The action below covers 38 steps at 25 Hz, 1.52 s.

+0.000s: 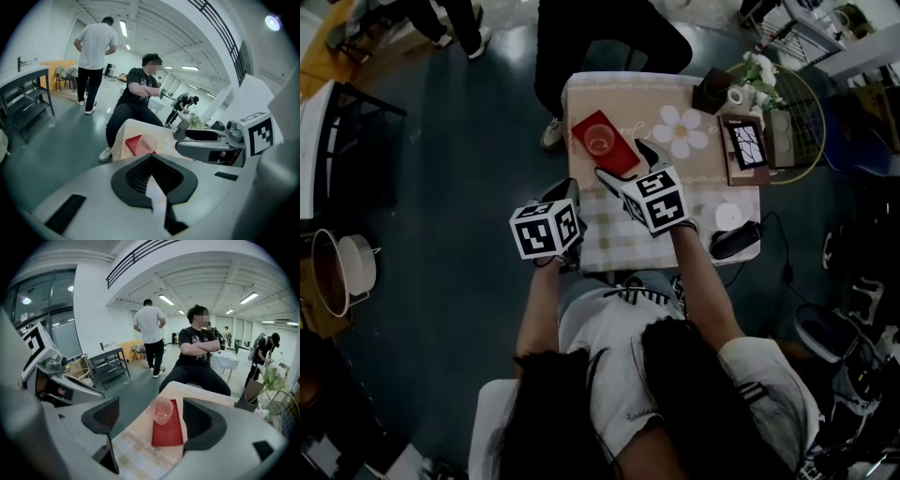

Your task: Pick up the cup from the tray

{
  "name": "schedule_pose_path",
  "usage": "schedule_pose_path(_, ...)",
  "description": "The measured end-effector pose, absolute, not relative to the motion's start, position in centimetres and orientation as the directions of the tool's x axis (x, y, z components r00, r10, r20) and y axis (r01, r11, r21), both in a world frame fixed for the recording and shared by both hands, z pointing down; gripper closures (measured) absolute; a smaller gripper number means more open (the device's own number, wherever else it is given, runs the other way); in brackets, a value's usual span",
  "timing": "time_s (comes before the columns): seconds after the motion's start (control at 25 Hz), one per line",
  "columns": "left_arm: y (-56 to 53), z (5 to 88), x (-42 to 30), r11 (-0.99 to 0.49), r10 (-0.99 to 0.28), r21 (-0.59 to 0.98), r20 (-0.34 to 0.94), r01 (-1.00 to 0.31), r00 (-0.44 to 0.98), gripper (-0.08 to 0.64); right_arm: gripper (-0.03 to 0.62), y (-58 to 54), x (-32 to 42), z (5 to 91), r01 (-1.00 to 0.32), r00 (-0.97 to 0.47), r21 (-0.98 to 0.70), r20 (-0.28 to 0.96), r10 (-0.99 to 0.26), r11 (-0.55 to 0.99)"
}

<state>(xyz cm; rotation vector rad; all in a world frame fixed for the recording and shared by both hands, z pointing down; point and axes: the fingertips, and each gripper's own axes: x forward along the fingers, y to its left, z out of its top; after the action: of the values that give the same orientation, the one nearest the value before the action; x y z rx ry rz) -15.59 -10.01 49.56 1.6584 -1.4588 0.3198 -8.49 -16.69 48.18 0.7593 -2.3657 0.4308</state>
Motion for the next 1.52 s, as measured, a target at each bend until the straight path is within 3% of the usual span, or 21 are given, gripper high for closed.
schedule_pose_path(0.88,-15.6,56.3,-19.2,0.249,-0.595,0.428,0.776,-0.869,0.212,0.557,0.167,-23.0,-14.7,59.8,-0.451,-0.569,-0.148,0.808,-0.155,0.880)
schedule_pose_path(1.52,-15.3,57.7,-19.3,0.293,-0.574,0.434,0.792,-0.852,0.206,0.557,0.190,-23.0,-14.4,62.9,-0.467,-0.490,-0.144,0.864,-0.120,0.872)
